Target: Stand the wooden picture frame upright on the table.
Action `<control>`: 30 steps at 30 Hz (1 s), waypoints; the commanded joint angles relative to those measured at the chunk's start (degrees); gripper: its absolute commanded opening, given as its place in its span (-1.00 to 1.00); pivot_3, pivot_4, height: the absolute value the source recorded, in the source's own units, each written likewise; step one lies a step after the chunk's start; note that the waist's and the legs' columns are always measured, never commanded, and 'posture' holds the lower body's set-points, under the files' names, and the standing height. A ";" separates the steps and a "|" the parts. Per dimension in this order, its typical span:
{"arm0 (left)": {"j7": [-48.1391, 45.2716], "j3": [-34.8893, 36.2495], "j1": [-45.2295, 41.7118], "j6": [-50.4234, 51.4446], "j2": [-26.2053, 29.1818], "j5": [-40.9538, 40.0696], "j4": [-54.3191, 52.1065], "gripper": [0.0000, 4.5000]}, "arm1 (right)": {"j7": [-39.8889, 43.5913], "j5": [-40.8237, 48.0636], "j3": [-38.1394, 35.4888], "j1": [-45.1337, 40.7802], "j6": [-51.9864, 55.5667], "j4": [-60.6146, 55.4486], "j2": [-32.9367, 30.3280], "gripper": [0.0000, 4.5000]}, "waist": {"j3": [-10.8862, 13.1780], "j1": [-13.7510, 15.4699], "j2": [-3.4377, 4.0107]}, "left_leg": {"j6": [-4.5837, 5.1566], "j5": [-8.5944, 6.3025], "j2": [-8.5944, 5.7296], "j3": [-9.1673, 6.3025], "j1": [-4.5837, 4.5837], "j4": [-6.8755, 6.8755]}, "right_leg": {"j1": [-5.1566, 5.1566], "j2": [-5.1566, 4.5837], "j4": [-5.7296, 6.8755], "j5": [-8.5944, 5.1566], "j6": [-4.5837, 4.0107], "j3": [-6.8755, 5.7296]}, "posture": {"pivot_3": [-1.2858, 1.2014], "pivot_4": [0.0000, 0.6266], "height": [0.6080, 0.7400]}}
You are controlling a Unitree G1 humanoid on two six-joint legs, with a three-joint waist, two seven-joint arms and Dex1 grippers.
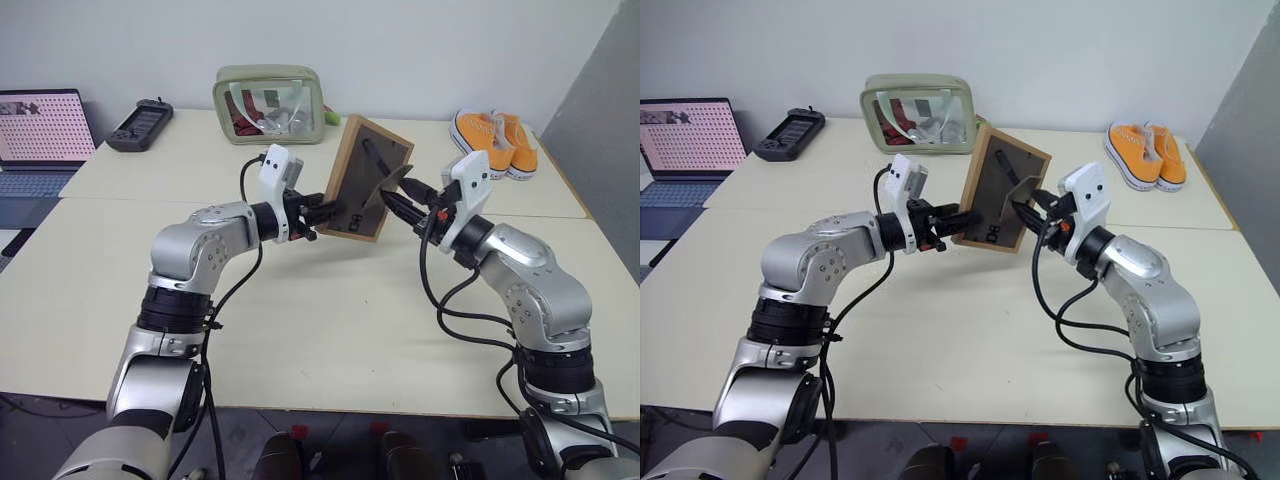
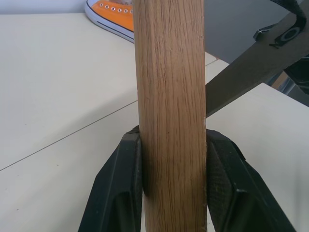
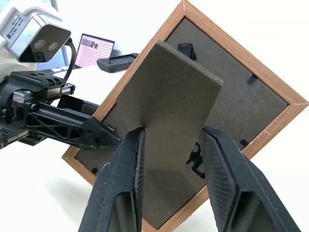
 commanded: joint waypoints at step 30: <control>-0.46 11.09 -5.44 39.87 3.36 -14.64 -2.25 -0.41 | -10.70 -44.28 8.47 7.79 -76.44 32.74 -23.19 0.46 | 0.03 -0.67 0.04 | 0.01 0.03 -0.02 0.01 0.07 0.09 | 0.03 0.01 0.13 -0.01 0.02 0.04 | 0.03 -0.52 1.00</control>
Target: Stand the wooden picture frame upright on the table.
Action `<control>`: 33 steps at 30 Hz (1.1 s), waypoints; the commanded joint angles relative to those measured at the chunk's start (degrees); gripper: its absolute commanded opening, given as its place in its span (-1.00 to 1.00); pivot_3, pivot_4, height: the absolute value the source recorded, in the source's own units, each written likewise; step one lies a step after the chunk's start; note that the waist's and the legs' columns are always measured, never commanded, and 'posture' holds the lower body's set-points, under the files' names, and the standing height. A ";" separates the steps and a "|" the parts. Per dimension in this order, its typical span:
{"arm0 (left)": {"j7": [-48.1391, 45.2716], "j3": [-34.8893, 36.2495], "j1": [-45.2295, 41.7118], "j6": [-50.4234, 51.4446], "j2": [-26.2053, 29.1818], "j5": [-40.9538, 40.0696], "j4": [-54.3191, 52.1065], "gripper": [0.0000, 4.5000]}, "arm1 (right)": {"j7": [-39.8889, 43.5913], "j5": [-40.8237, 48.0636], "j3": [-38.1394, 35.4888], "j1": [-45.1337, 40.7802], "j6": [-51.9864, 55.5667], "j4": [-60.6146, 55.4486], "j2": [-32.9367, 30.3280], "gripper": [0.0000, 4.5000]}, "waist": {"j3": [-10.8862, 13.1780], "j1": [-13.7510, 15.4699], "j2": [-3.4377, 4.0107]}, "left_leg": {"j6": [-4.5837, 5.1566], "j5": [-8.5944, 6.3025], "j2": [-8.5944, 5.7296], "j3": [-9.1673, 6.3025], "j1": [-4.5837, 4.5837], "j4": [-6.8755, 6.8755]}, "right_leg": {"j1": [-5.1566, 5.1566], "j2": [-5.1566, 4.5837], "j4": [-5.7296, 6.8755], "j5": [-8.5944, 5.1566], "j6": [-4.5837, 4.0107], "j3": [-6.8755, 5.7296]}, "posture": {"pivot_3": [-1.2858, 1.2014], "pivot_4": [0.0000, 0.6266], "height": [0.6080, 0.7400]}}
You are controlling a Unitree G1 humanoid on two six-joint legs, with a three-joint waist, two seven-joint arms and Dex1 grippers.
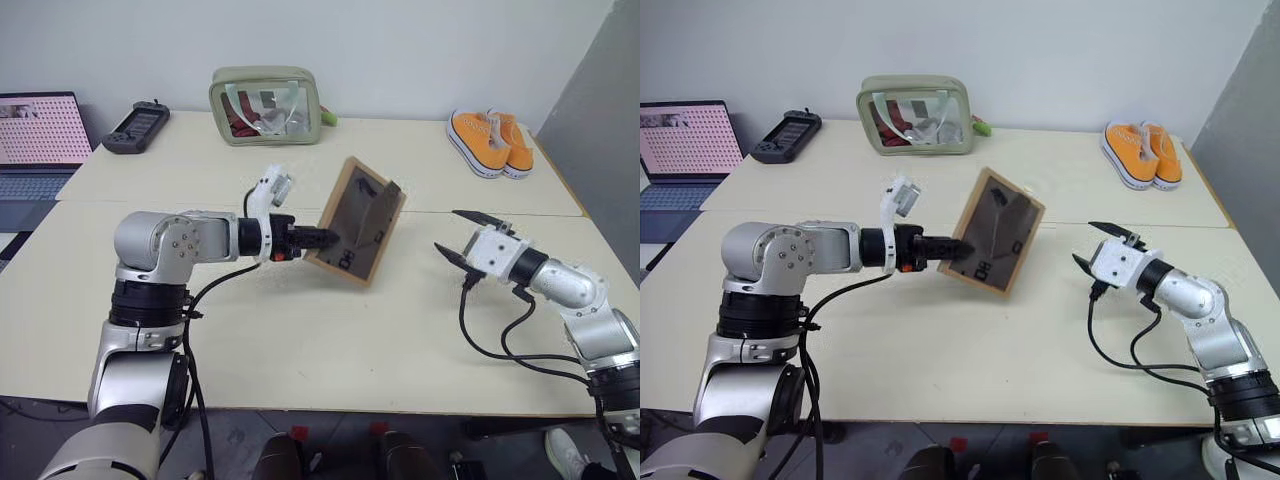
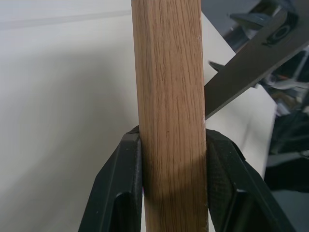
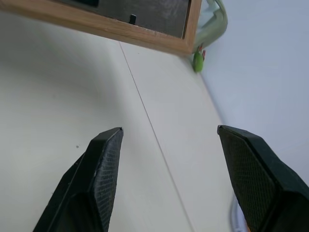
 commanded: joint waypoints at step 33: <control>21.28 3.66 -2.76 9.63 4.60 -35.76 5.42 -0.41 | -63.60 -44.63 12.45 -20.02 -31.31 21.55 -0.58 0.46 | 0.00 -0.68 -0.01 | -0.37 0.36 -0.11 -0.08 0.10 0.01 | 0.01 -0.12 0.31 0.01 -0.03 0.00 | 0.03 -0.52 1.00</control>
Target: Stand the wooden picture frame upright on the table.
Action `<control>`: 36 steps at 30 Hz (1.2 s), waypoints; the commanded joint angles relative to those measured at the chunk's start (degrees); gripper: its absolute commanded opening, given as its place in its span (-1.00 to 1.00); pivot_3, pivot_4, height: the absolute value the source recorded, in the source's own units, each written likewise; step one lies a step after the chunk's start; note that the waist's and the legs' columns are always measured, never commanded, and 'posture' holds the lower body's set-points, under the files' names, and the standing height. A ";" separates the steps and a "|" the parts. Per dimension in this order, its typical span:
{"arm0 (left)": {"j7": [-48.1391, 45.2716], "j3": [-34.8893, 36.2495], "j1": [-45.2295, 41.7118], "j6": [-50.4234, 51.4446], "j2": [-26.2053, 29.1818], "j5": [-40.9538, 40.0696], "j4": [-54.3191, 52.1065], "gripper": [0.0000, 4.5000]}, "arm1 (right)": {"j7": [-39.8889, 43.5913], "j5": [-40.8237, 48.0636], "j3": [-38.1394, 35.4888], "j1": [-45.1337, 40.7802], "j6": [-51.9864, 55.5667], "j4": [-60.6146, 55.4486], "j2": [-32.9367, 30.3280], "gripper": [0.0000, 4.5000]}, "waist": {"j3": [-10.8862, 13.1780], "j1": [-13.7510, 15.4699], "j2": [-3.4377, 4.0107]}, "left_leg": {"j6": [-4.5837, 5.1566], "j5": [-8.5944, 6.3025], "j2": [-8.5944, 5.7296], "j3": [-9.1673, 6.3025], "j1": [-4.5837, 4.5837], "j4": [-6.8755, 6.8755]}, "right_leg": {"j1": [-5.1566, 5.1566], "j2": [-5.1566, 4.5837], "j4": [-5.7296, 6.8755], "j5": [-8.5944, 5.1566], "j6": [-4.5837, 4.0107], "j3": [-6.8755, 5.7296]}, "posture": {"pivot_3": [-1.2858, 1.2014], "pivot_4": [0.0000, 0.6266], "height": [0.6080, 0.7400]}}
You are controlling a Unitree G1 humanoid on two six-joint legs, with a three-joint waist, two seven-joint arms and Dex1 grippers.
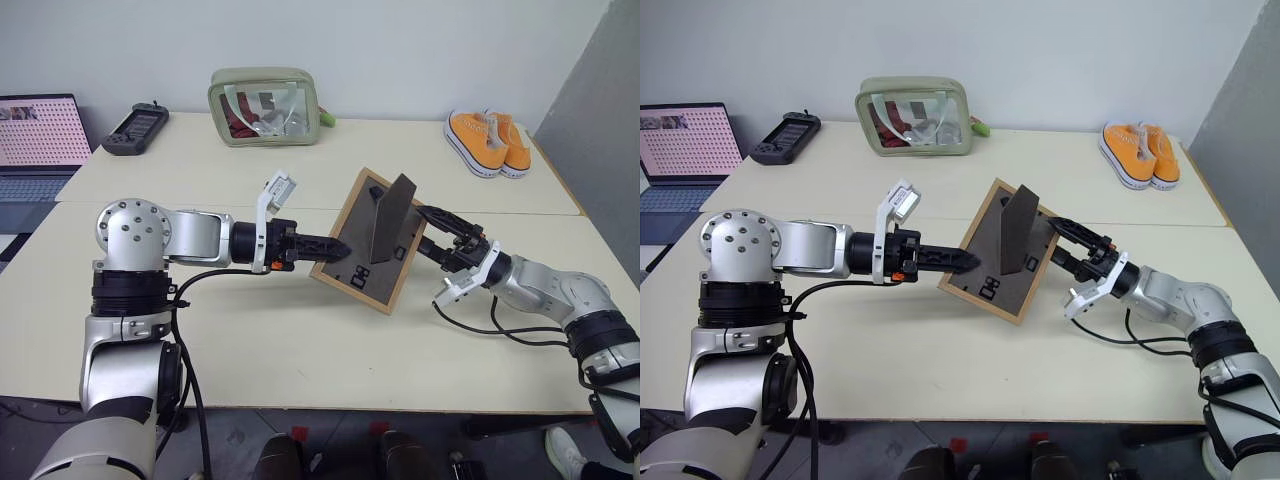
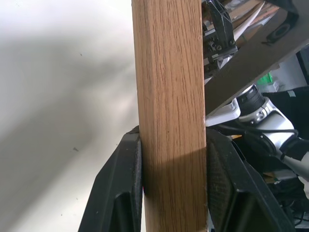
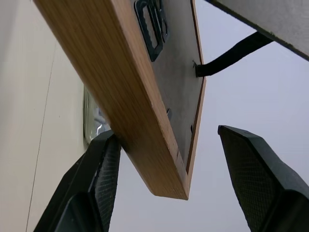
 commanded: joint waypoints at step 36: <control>9.96 0.55 -1.04 -1.01 0.77 -9.58 1.46 -0.41 | -7.52 -1.15 3.90 -4.73 -0.97 0.50 -1.68 -0.36 | 0.00 0.01 0.00 | 0.03 0.02 -0.05 -0.02 0.01 0.01 | 0.01 -0.04 0.03 0.01 -0.01 -0.01 | 0.03 -0.52 1.00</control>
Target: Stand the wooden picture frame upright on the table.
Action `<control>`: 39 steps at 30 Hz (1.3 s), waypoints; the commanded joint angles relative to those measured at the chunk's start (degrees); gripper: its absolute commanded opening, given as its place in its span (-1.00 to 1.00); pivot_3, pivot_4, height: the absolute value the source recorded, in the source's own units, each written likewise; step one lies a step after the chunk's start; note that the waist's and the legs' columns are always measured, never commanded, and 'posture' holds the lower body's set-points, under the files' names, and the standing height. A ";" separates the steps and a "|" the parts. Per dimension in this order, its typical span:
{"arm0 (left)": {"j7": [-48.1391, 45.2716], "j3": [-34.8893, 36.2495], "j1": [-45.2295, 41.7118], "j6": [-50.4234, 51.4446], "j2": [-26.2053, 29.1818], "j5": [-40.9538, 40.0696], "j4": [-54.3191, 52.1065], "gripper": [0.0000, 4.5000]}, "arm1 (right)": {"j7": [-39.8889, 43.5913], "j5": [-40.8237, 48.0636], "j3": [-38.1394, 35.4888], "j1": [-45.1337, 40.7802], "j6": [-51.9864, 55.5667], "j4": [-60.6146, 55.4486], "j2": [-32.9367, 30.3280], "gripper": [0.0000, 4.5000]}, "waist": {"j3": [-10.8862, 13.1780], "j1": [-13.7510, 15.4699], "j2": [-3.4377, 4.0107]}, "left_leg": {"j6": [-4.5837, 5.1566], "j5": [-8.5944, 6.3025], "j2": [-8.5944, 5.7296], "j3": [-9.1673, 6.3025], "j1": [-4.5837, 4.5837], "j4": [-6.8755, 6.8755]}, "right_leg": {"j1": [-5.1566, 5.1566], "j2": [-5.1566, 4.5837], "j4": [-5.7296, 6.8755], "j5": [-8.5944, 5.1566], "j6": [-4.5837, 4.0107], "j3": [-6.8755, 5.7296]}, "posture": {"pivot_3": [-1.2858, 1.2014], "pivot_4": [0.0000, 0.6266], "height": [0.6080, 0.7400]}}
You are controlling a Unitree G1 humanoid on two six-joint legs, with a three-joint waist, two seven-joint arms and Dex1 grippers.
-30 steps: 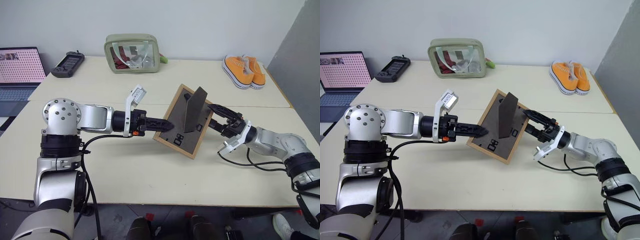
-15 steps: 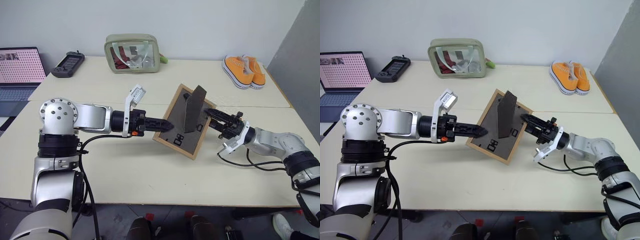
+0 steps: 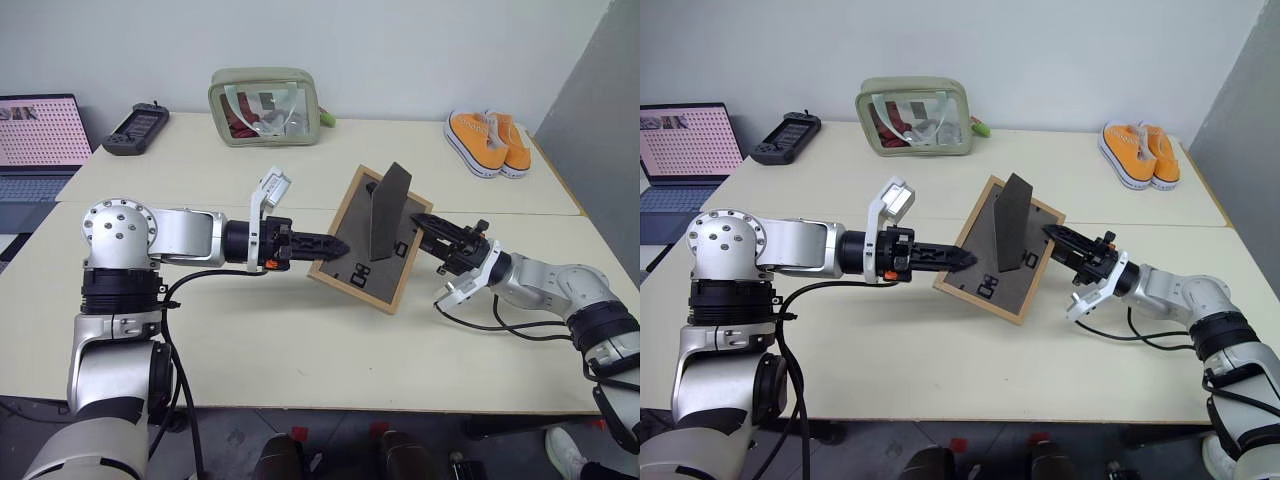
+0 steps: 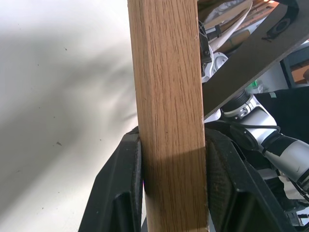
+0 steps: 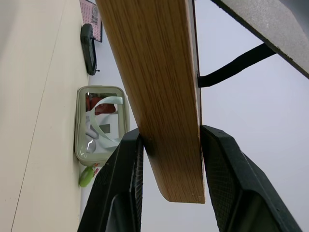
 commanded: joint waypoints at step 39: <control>-6.76 13.48 33.27 -38.93 7.25 34.91 -50.31 0.42 | 64.44 67.85 -6.04 -6.20 11.31 8.36 15.16 -0.36 | 0.01 -1.08 0.00 | 0.18 -0.10 0.08 -0.04 0.26 -0.05 | 0.40 -0.06 -0.09 0.02 -0.02 -0.06 | 0.03 -0.52 1.00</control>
